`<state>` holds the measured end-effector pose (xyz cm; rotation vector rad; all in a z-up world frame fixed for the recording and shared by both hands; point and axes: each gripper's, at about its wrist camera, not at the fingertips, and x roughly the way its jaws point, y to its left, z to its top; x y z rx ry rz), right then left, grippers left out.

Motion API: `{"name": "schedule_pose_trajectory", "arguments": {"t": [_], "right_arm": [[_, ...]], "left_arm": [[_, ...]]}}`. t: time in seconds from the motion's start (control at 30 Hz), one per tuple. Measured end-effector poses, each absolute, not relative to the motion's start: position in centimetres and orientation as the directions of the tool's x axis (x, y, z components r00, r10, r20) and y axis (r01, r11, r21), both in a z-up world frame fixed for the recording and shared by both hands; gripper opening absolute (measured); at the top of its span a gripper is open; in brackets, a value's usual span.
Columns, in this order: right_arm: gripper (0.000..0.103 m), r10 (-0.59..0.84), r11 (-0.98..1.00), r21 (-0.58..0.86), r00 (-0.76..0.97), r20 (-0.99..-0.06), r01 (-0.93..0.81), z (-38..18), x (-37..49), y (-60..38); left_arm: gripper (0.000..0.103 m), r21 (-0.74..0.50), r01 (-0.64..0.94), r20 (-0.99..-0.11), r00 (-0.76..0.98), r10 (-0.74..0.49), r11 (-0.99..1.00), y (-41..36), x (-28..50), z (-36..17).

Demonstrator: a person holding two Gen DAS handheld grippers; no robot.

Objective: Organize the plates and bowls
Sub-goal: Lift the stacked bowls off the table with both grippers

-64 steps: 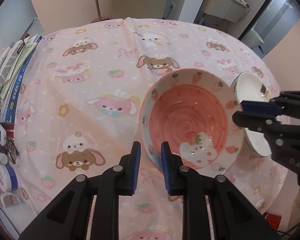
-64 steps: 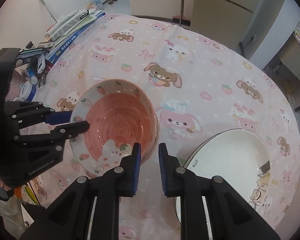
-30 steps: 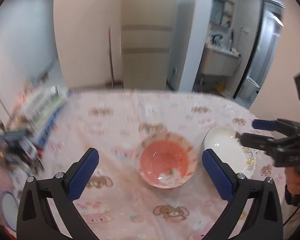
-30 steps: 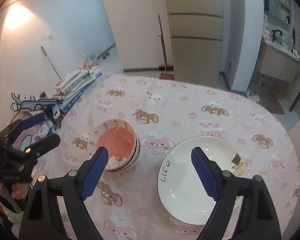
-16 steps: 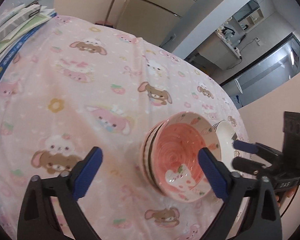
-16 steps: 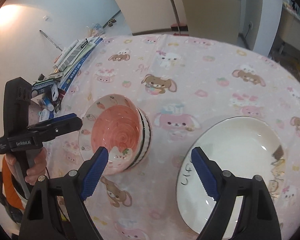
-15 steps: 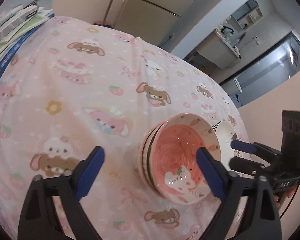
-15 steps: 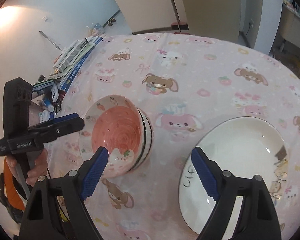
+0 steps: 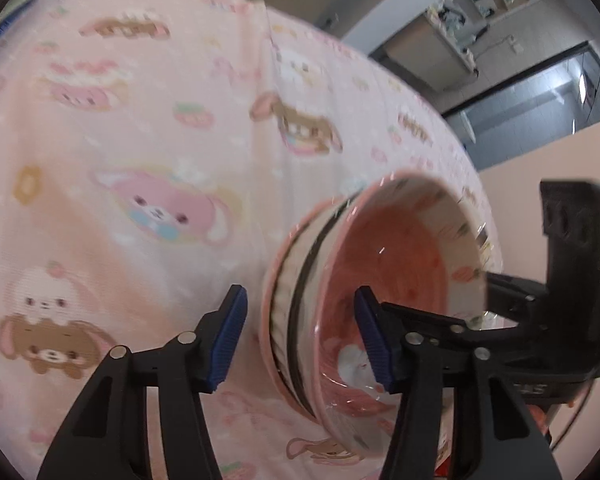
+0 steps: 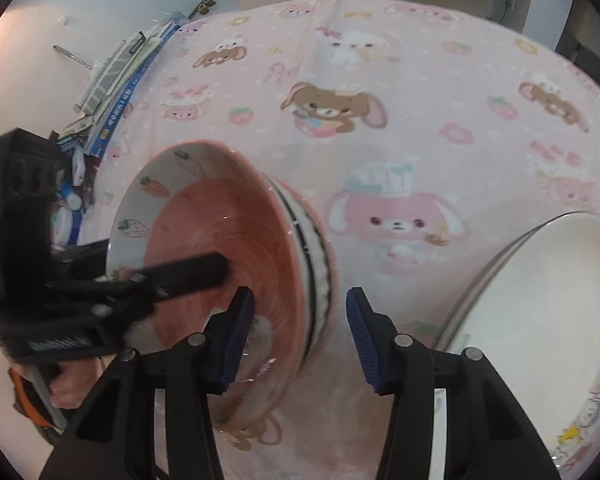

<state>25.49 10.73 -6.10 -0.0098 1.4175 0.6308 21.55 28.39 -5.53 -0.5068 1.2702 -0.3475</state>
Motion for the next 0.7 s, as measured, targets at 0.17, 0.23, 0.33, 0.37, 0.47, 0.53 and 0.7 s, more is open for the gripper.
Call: {"name": "schedule_pose_trajectory", "arguments": {"t": [0.17, 0.23, 0.33, 0.37, 0.47, 0.53, 0.7], "right_arm": [[0.047, 0.481, 0.816, 0.445, 0.006, -0.877, -0.368, -6.9, 25.9, 10.1], [0.045, 0.493, 0.808, 0.457, 0.003, -0.870, -0.371, -6.9, 26.0, 10.0], [0.044, 0.500, 0.802, 0.462, 0.000, -0.866, -0.378, -6.9, 25.8, 9.8], [0.043, 0.502, 0.804, 0.468, -0.005, -0.865, -0.367, -6.9, 25.8, 9.7], [0.042, 0.514, 0.805, 0.491, -0.022, -0.857, -0.334, -7.0, 26.0, 9.4], [0.042, 0.513, 0.802, 0.489, -0.024, -0.858, -0.343, -6.9, 25.8, 9.5], [0.042, 0.509, 0.800, 0.481, -0.019, -0.861, -0.358, -6.1, 25.2, 9.4]], "left_arm": [[0.049, -0.575, -0.036, -0.791, 0.279, -0.544, 0.817, 29.0, 21.2, -5.8], [0.049, -0.575, -0.033, -0.789, 0.289, -0.543, 0.818, 29.1, 21.0, -5.7], [0.048, -0.552, -0.008, -0.797, 0.299, -0.525, 0.834, 28.7, 20.7, -5.3], [0.048, -0.548, -0.007, -0.799, 0.301, -0.521, 0.837, 28.6, 20.6, -5.1], [0.047, -0.518, -0.002, -0.815, 0.307, -0.492, 0.856, 28.2, 20.5, -4.6], [0.047, -0.499, 0.005, -0.824, 0.306, -0.476, 0.867, 27.9, 20.4, -4.2], [0.046, -0.481, 0.014, -0.827, 0.325, -0.459, 0.877, 27.9, 20.2, -3.0]]}}
